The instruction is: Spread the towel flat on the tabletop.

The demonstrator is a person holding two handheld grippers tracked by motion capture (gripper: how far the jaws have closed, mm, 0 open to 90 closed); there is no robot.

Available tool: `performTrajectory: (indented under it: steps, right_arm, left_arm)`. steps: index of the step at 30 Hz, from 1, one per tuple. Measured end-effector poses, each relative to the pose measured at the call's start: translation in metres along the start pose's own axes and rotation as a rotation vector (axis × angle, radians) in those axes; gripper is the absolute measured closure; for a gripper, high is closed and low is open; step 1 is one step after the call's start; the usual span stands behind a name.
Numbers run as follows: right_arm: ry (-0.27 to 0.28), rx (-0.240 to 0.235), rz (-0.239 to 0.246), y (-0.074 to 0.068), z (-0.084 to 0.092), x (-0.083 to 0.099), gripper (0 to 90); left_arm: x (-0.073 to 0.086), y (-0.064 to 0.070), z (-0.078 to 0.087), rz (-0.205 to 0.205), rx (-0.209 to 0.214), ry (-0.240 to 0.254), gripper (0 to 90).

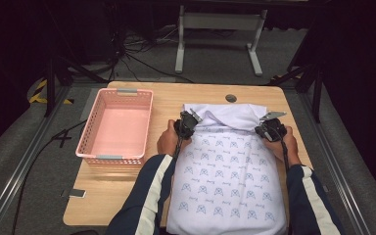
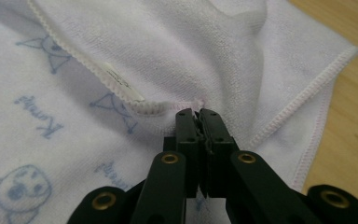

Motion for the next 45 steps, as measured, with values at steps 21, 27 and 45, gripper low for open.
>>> performTrajectory:
  steps: [21, 27, 45]
  right_arm:
    - [0.250, -0.164, -0.005, -0.010, 0.106, -0.057, 87.1]
    - [0.317, -0.304, 0.059, -0.047, 0.174, -0.029, 86.9]
    - [-0.004, -0.482, 0.126, -0.133, 0.190, 0.115, 86.1]
  left_arm:
    - [-0.068, 0.007, 0.121, -0.106, 0.067, 0.231, 86.3]
    - [-0.031, 0.043, 0.181, -0.178, 0.211, 0.313, 86.0]
    - [0.113, 0.120, 0.185, -0.160, 0.487, 0.042, 86.0]
Point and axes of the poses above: each handheld gripper's, and its own axes: z roughly backward along the jaws, x roughly out of its underside, y roughly to its right, the point moved 9 cm from there along -z, roughly forward along the jaws, and after that the axes turned 10 degrees about y, right-handed, at the moved point
